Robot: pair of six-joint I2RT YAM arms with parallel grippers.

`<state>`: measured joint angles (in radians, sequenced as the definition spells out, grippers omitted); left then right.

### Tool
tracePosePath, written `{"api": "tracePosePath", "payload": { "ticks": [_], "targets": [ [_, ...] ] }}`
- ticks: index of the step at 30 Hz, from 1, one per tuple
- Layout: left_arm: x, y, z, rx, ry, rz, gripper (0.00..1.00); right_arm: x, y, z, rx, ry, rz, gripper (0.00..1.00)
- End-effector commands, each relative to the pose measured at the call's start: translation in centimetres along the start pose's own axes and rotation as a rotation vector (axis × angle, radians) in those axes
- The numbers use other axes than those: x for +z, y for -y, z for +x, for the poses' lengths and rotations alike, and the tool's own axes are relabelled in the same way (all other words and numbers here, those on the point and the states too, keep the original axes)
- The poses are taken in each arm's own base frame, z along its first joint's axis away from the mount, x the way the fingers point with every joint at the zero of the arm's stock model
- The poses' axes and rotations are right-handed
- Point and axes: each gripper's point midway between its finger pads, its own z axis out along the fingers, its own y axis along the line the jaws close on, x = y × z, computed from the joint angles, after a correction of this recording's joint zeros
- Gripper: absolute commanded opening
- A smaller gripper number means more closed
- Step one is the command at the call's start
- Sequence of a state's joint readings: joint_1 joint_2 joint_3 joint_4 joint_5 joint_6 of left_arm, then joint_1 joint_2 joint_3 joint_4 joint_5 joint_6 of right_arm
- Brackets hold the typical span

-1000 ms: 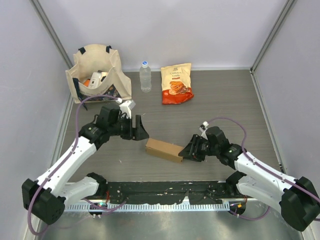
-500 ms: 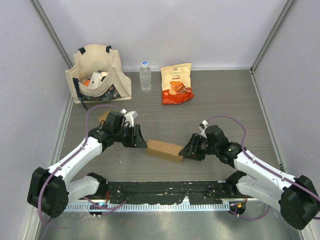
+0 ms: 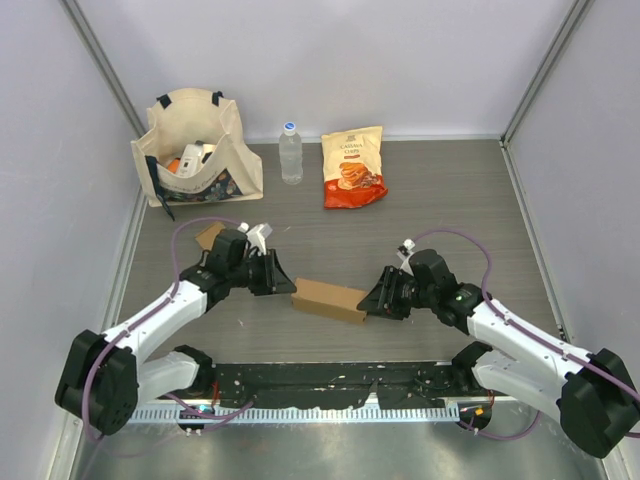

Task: Fold the paper box

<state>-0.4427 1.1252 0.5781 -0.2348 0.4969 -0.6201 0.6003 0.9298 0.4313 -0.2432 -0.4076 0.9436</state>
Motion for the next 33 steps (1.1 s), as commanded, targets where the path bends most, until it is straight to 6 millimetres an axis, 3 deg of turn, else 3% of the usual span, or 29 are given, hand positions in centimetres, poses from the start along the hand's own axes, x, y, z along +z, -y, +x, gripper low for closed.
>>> {"api": "tracePosePath", "payload": {
  "ticks": [1, 4, 8, 11, 13, 14, 16, 18, 20, 21, 24, 25, 27, 29, 32, 33],
  "targets": [
    [0.3, -3.2, 1.3, -0.061, 0.036, -0.110, 0.23, 0.5, 1.7, -0.8, -0.049, 0.045, 0.066, 0.42],
    [0.2, -3.5, 1.7, -0.078, 0.055, -0.111, 0.18, 0.9, 2.1, -0.8, -0.106, 0.069, 0.031, 0.32],
    [-0.3, -1.5, 1.3, -0.062, 0.113, 0.006, 0.20, 0.9, 1.7, -0.9, -0.212, 0.118, -0.029, 0.31],
    [-0.3, -0.1, 0.8, -0.050, 0.136, 0.089, 0.21, 0.7, 0.4, -2.3, -0.310, 0.179, -0.073, 0.30],
    [-0.3, 1.5, -0.7, -0.031, 0.180, 0.158, 0.21, 0.8, 0.2, -3.1, -0.360, 0.199, -0.063, 0.28],
    [-0.1, 1.8, -0.9, -0.039, 0.169, 0.172, 0.21, 0.7, -1.2, -4.2, -0.393, 0.239, -0.088, 0.28],
    [-0.1, 3.3, -2.6, -0.027, 0.196, 0.220, 0.19, 1.1, -1.4, -5.2, -0.424, 0.248, -0.060, 0.27],
    [0.5, 4.1, -3.8, -0.021, 0.199, 0.252, 0.19, 1.1, -2.9, -7.1, -0.493, 0.290, -0.054, 0.27],
    [0.6, 5.7, -5.9, -0.004, 0.223, 0.293, 0.19, 1.6, -4.3, -9.0, -0.563, 0.329, -0.048, 0.27],
    [1.5, 5.6, -6.4, -0.008, 0.211, 0.291, 0.19, 1.7, -4.7, -9.9, -0.588, 0.348, -0.046, 0.27],
    [1.9, 8.1, -10.7, 0.046, 0.240, 0.314, 0.18, 2.0, -6.3, -13.1, -0.680, 0.411, -0.008, 0.27],
    [2.1, 8.2, -11.3, 0.052, 0.248, 0.312, 0.17, 1.7, -7.7, -14.3, -0.711, 0.444, -0.017, 0.27],
    [2.8, 7.9, -12.3, 0.068, 0.269, 0.286, 0.17, 2.3, -7.8, -15.3, -0.763, 0.455, 0.011, 0.27],
    [3.4, 7.1, -12.1, 0.084, 0.264, 0.261, 0.17, 2.9, -7.7, -15.6, -0.789, 0.453, 0.015, 0.27],
    [4.4, 4.5, -9.9, 0.066, 0.241, 0.196, 0.17, 4.5, -5.5, -14.1, -0.787, 0.402, 0.021, 0.27],
    [4.9, 2.9, -8.3, 0.044, 0.215, 0.158, 0.17, 4.8, -4.8, -13.6, -0.781, 0.394, 0.024, 0.28]
  ]
}}
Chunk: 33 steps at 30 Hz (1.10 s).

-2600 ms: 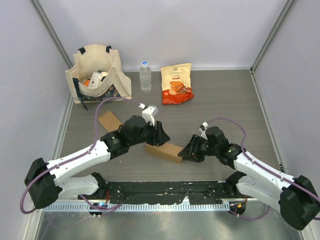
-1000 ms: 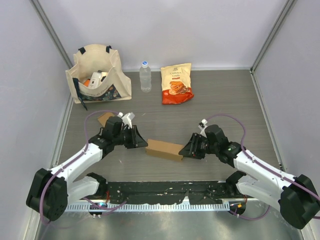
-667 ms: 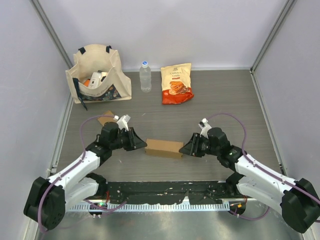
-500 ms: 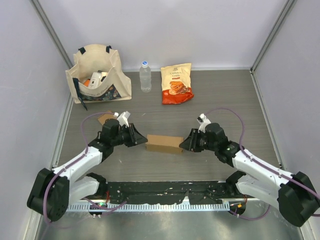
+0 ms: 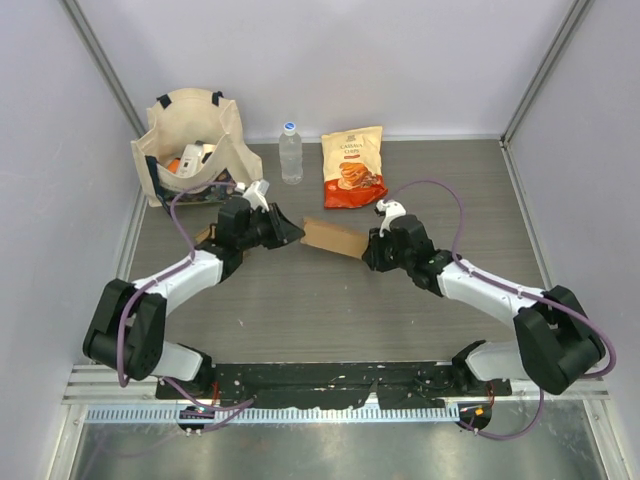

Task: Fold the paper box

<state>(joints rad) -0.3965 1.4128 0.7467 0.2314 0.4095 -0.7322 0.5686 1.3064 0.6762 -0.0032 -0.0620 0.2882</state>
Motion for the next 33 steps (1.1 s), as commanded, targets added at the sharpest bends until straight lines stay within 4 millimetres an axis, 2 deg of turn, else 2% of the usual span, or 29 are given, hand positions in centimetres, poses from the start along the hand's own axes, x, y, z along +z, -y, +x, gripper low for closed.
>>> {"api": "tracePosePath", "payload": {
  "ticks": [1, 2, 3, 5, 7, 9, 11, 12, 14, 15, 16, 17, 18, 19, 21, 22, 24, 25, 27, 28, 31, 33],
  "targets": [
    [-0.4, -0.3, 5.6, 0.004, -0.117, 0.042, 0.17, 0.6, -4.1, -1.0, -0.067, 0.123, -0.184, 0.29],
    [-0.5, -0.9, 6.1, -0.001, -0.119, 0.029, 0.17, 0.7, -4.3, -0.7, -0.062, 0.132, -0.193, 0.29],
    [-1.0, -2.1, 7.6, -0.020, -0.141, 0.000, 0.18, 0.7, -4.2, 0.0, -0.052, 0.122, -0.187, 0.29],
    [-1.7, -2.8, 8.3, -0.024, -0.133, -0.030, 0.24, 0.4, -4.4, 1.5, -0.032, 0.095, -0.180, 0.32],
    [-2.7, -4.0, 9.3, -0.017, -0.136, -0.075, 0.36, -0.3, -4.2, 2.4, 0.001, 0.080, -0.165, 0.38],
    [-3.7, -4.0, 8.9, -0.008, -0.112, -0.104, 0.49, -0.6, -3.4, 2.8, 0.061, 0.055, -0.111, 0.43],
    [-4.7, -3.9, 8.9, -0.001, -0.130, -0.132, 0.55, -1.3, -2.4, 3.4, 0.080, -0.023, -0.034, 0.50],
    [-5.3, -2.6, 7.7, 0.019, -0.097, -0.105, 0.60, -1.8, -2.1, 3.8, 0.080, -0.057, -0.008, 0.56],
    [-6.5, -2.2, 7.6, 0.022, -0.110, -0.126, 0.64, -3.4, -1.2, 4.0, 0.109, -0.090, 0.058, 0.63],
    [-7.1, -1.2, 6.8, 0.036, -0.087, -0.106, 0.66, -3.9, -1.0, 4.0, 0.118, -0.092, 0.072, 0.70],
    [-7.6, -0.9, 6.6, 0.046, -0.081, -0.104, 0.68, -4.5, -0.7, 4.5, 0.129, -0.116, 0.081, 0.73],
    [-8.1, -1.0, 6.8, 0.039, -0.089, -0.117, 0.69, -5.0, -0.9, 4.1, 0.144, -0.102, 0.068, 0.75],
    [-8.4, -0.8, 6.2, 0.041, -0.060, -0.125, 0.74, -5.2, -0.6, 3.9, 0.190, -0.101, 0.073, 0.78],
    [-8.5, -1.0, 6.0, 0.024, -0.051, -0.141, 0.76, -5.4, -1.8, 3.6, 0.219, -0.120, 0.005, 0.79],
    [-8.2, -1.5, 5.5, -0.061, -0.026, -0.175, 0.78, -4.8, -1.8, 2.5, 0.312, -0.116, -0.019, 0.79],
    [-7.4, -1.9, 5.3, -0.097, -0.022, -0.182, 0.78, -4.6, -2.7, 1.0, 0.343, -0.090, -0.067, 0.79],
    [-6.1, -2.2, 5.2, -0.198, -0.034, -0.182, 0.78, -3.3, -2.7, 0.5, 0.397, -0.109, -0.094, 0.79],
    [-4.7, -2.4, 6.0, -0.229, -0.090, -0.157, 0.75, -3.0, -3.4, -1.0, 0.416, -0.089, -0.144, 0.78],
    [-3.2, -2.1, 5.7, -0.256, -0.102, -0.120, 0.67, -1.4, -3.4, -0.9, 0.411, -0.125, -0.145, 0.75],
    [-2.1, -2.9, 6.1, -0.267, -0.118, -0.125, 0.64, -0.8, -3.4, -1.0, 0.387, -0.124, -0.151, 0.75],
    [-0.6, -3.3, 5.7, -0.268, -0.100, -0.106, 0.57, 1.4, -2.0, 0.2, 0.355, -0.158, -0.092, 0.71],
    [0.3, -4.0, 6.0, -0.286, -0.106, -0.112, 0.51, 2.3, -1.9, 0.7, 0.359, -0.169, -0.102, 0.65]
  ]
}}
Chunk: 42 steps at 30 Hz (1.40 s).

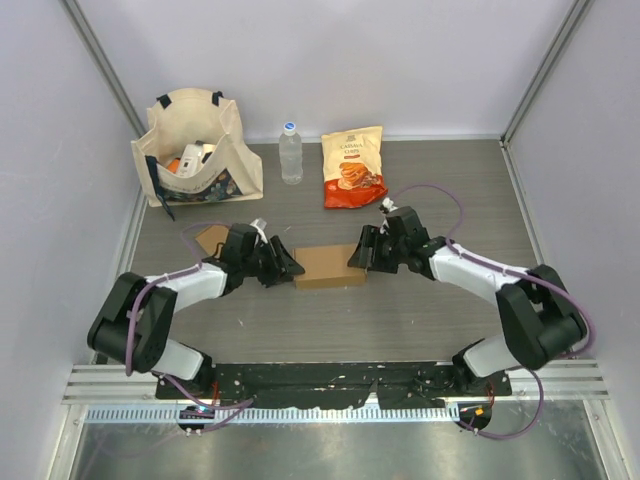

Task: Fold the paper box

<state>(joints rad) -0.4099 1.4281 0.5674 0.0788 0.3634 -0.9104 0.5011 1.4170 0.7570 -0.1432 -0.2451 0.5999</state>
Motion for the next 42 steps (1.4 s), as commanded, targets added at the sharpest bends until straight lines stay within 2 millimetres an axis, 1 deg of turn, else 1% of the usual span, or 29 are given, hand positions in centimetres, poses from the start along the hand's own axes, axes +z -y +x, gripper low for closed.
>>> {"api": "tracePosePath", "payload": {
  "ticks": [1, 3, 4, 7, 8, 9, 10, 11, 12, 13, 14, 15, 16, 18, 20, 21, 24, 28, 30, 31, 32, 34, 35, 36, 37, 38, 39, 41, 42],
  "targets": [
    [0.9, 4.5, -3.4, 0.025, 0.092, 0.174, 0.49, 2.2, -1.0, -1.5, -0.018, 0.022, -0.064, 0.62],
    [1.7, 4.0, -3.5, 0.009, 0.088, 0.160, 0.46, 2.9, -0.9, -1.5, 0.008, 0.008, -0.063, 0.54],
    [2.0, 4.5, -4.1, 0.015, 0.097, 0.168, 0.45, 3.5, -1.1, -2.3, 0.004, 0.035, -0.076, 0.53],
    [3.4, 4.0, -5.0, 0.018, 0.101, 0.125, 0.42, 4.2, -1.8, -4.6, 0.004, 0.082, -0.094, 0.51],
    [3.5, 5.0, -6.4, 0.031, 0.123, 0.133, 0.40, 5.0, -1.5, -4.7, 0.003, 0.069, -0.085, 0.49],
    [3.9, 4.5, -7.0, 0.026, 0.130, 0.107, 0.40, 5.3, -2.2, -6.0, -0.013, 0.080, -0.090, 0.49],
    [3.9, 4.2, -7.5, 0.018, 0.136, 0.082, 0.39, 5.7, -2.5, -6.4, -0.024, 0.076, -0.096, 0.48],
    [3.8, 4.3, -8.7, 0.009, 0.164, 0.072, 0.39, 6.7, -2.3, -6.4, -0.022, 0.055, -0.091, 0.48],
    [3.6, 3.5, -9.5, -0.006, 0.198, 0.027, 0.40, 6.9, -3.8, -7.9, -0.023, 0.081, -0.139, 0.48],
    [3.3, 3.2, -10.2, -0.016, 0.217, 0.008, 0.40, 7.4, -4.4, -8.3, -0.018, 0.084, -0.157, 0.48],
    [2.8, 2.7, -11.6, -0.036, 0.248, -0.013, 0.40, 8.7, -4.2, -8.0, -0.004, 0.060, -0.158, 0.47],
    [2.5, 1.7, -12.2, -0.057, 0.269, -0.060, 0.40, 9.0, -5.8, -9.5, -0.003, 0.083, -0.192, 0.47],
    [2.2, 1.2, -12.7, -0.071, 0.281, -0.077, 0.40, 9.9, -6.9, -9.2, -0.009, 0.067, -0.210, 0.47],
    [1.5, -0.2, -14.4, -0.115, 0.315, -0.118, 0.41, 11.7, -8.8, -9.8, -0.013, 0.063, -0.242, 0.47],
    [1.5, -1.6, -15.5, -0.126, 0.320, -0.150, 0.41, 12.9, -10.0, -10.1, -0.002, 0.075, -0.236, 0.47],
    [1.5, -1.5, -16.0, -0.125, 0.316, -0.163, 0.41, 13.8, -10.5, -10.7, 0.003, 0.090, -0.247, 0.47],
    [1.6, -3.2, -16.9, -0.130, 0.314, -0.237, 0.42, 14.5, -11.7, -12.0, 0.049, 0.114, -0.278, 0.47],
    [0.9, -3.4, -18.8, -0.113, 0.346, -0.281, 0.44, 15.1, -12.2, -12.5, 0.051, 0.115, -0.292, 0.47],
    [0.3, -3.6, -19.0, -0.103, 0.363, -0.307, 0.47, 14.7, -12.2, -12.4, 0.036, 0.113, -0.291, 0.48],
    [0.0, -3.7, -19.1, -0.099, 0.372, -0.320, 0.49, 14.6, -11.9, -12.3, 0.021, 0.117, -0.279, 0.53],
    [-0.4, -3.6, -19.3, -0.097, 0.382, -0.329, 0.54, 13.5, -12.2, -12.8, -0.020, 0.139, -0.275, 0.57],
    [-1.9, -3.7, -19.3, -0.099, 0.408, -0.363, 0.62, 12.6, -10.5, -12.4, -0.054, 0.142, -0.192, 0.67],
    [-2.4, -3.4, -19.1, -0.099, 0.409, -0.363, 0.64, 10.8, -10.6, -12.9, -0.080, 0.166, -0.176, 0.69],
    [-3.9, -2.4, -19.0, -0.093, 0.427, -0.347, 0.64, 10.0, -8.9, -12.4, -0.121, 0.158, -0.098, 0.70],
    [-4.7, -2.0, -18.9, -0.088, 0.439, -0.334, 0.66, 8.7, -8.4, -12.6, -0.142, 0.174, -0.068, 0.73],
    [-5.2, -2.0, -18.0, -0.102, 0.436, -0.327, 0.73, 7.5, -8.0, -12.6, -0.165, 0.185, -0.045, 0.73],
    [-7.2, -0.3, -18.0, -0.092, 0.474, -0.278, 0.75, 4.9, -7.4, -12.0, -0.204, 0.187, -0.020, 0.74],
    [-8.7, 1.6, -16.5, -0.073, 0.454, -0.194, 0.77, 2.4, -5.9, -11.8, -0.235, 0.212, 0.040, 0.74],
    [-9.3, 1.8, -15.4, -0.061, 0.446, -0.171, 0.76, -0.7, -5.5, -11.2, -0.251, 0.234, 0.058, 0.74]
  ]
}}
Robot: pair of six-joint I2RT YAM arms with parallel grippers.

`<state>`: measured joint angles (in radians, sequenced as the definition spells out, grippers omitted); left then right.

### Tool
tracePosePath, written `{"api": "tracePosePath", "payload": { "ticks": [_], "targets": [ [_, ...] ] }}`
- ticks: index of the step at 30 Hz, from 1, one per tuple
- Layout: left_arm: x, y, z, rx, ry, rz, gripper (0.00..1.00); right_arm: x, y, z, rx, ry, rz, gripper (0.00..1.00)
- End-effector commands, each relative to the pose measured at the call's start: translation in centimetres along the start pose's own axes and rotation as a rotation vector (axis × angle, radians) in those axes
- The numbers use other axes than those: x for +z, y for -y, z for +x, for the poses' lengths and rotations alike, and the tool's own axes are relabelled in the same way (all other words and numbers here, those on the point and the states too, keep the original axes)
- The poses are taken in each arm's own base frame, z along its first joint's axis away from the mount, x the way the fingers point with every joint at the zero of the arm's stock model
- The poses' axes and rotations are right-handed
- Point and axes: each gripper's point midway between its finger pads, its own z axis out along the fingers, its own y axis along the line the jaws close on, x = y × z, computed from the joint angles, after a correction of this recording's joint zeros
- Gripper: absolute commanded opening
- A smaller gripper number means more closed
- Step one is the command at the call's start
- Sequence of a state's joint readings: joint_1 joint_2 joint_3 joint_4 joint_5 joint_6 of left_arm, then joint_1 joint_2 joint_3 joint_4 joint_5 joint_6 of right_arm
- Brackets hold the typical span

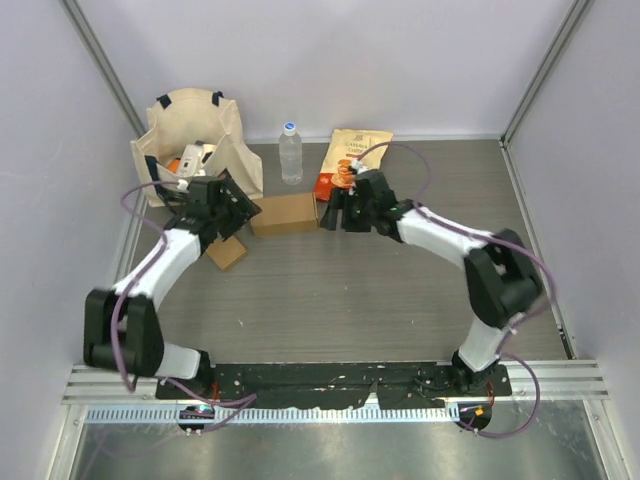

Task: Fold the paper box

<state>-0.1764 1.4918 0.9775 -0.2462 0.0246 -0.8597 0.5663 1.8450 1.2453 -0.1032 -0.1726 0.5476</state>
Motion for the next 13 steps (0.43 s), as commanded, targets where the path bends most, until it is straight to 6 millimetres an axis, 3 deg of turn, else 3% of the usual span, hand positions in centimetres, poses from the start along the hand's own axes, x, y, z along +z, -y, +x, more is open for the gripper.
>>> {"api": "tracePosePath", "payload": {
  "ticks": [1, 2, 3, 4, 6, 8, 9, 10, 11, 12, 13],
  "targets": [
    [-8.6, 4.0, -0.1, 0.035, 0.049, 0.253, 0.75, -10.4, 1.6, -3.0, -0.173, 0.162, 0.128, 0.75],
    [-10.0, 4.8, 0.0, 0.070, 0.064, 0.314, 0.75, -12.5, 2.2, -3.5, -0.182, 0.210, 0.178, 0.75],
    [-11.9, 6.1, -0.3, 0.104, 0.083, 0.391, 0.75, -16.2, 2.3, -3.8, -0.192, 0.267, 0.202, 0.76],
    [-15.8, 8.1, -0.5, 0.151, 0.113, 0.516, 0.74, -18.8, 3.2, -4.7, -0.206, 0.338, 0.270, 0.78],
    [-20.3, 10.0, -1.3, 0.260, 0.189, 0.631, 0.75, -23.6, 3.1, -5.7, -0.213, 0.422, 0.314, 0.79],
    [-27.4, 12.3, -3.5, 0.358, 0.347, 0.734, 0.78, -31.8, 1.0, -8.5, -0.229, 0.628, 0.292, 0.84],
    [-29.2, 12.4, -4.0, 0.442, 0.404, 0.732, 0.80, -34.6, 0.6, -8.8, -0.235, 0.682, 0.290, 0.84],
    [-34.1, 13.9, -5.7, 0.495, 0.516, 0.778, 0.81, -38.8, -0.4, -9.2, -0.240, 0.788, 0.254, 0.84],
    [-35.0, 13.7, -6.1, 0.519, 0.519, 0.734, 0.82, -43.4, -1.8, -10.5, -0.255, 0.899, 0.228, 0.84],
    [-36.5, 13.9, -6.9, 0.605, 0.571, 0.717, 0.82, -46.3, -2.5, -10.8, -0.260, 0.958, 0.213, 0.84],
    [-38.6, 14.6, -7.5, 0.639, 0.615, 0.724, 0.82, -49.1, -3.1, -11.2, -0.260, 1.018, 0.199, 0.92]
  ]
}}
